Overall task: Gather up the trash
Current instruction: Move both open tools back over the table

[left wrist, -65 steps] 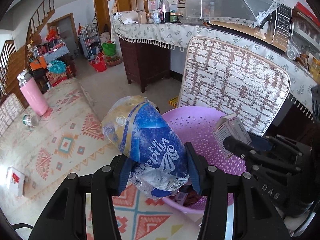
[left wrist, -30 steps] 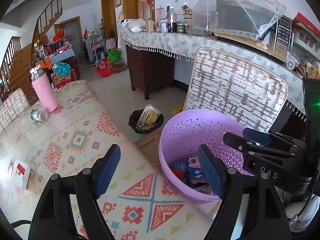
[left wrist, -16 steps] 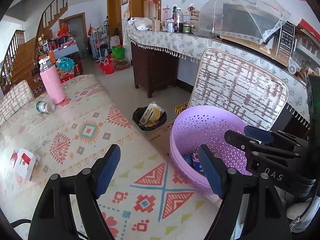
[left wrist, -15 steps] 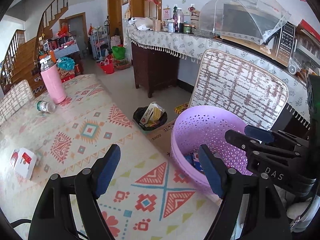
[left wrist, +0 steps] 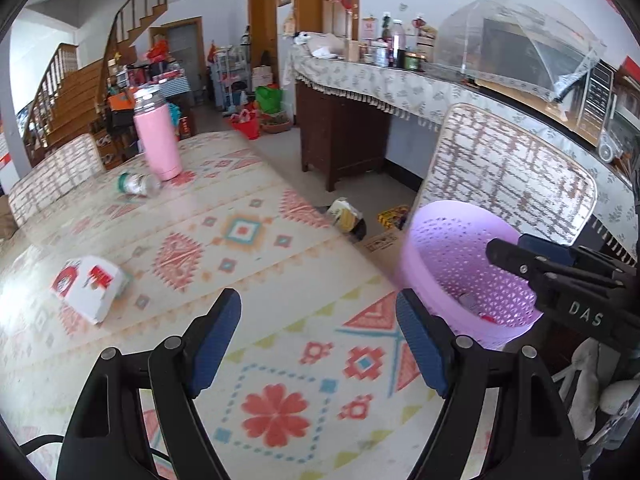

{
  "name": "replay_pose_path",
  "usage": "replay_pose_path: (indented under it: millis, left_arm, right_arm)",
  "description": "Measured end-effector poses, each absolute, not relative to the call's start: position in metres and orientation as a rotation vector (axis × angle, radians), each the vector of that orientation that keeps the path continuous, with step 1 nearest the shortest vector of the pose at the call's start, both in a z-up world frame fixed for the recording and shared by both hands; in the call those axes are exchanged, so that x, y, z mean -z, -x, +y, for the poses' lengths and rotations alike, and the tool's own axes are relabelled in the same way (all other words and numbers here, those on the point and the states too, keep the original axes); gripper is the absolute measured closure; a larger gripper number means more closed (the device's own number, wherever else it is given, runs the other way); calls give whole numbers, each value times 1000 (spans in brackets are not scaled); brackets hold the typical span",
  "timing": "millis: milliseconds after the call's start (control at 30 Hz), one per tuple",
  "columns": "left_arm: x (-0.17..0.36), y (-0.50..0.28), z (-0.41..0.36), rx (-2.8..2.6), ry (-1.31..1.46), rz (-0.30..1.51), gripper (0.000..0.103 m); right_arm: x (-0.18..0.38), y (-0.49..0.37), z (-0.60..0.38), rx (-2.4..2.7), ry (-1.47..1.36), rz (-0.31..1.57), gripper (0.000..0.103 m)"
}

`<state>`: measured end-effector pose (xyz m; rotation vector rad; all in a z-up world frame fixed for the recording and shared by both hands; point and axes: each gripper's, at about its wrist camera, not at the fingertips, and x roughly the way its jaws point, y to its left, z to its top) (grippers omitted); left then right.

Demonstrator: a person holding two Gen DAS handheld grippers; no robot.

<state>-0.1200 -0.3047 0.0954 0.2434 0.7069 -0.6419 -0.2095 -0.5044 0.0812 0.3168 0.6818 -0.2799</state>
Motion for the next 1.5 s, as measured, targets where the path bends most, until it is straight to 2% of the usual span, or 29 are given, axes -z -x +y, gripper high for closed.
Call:
replay_pose_path:
  millis: [1000,1500]
  left_arm:
    - [-83,75,-136,391,-102,737,24]
    - [-70,57,-79,293,-6,753,24]
  right_arm:
    - [-93,156,-352,83,-133,703,31]
    - [-81,127,-288,-19,-85,742,31]
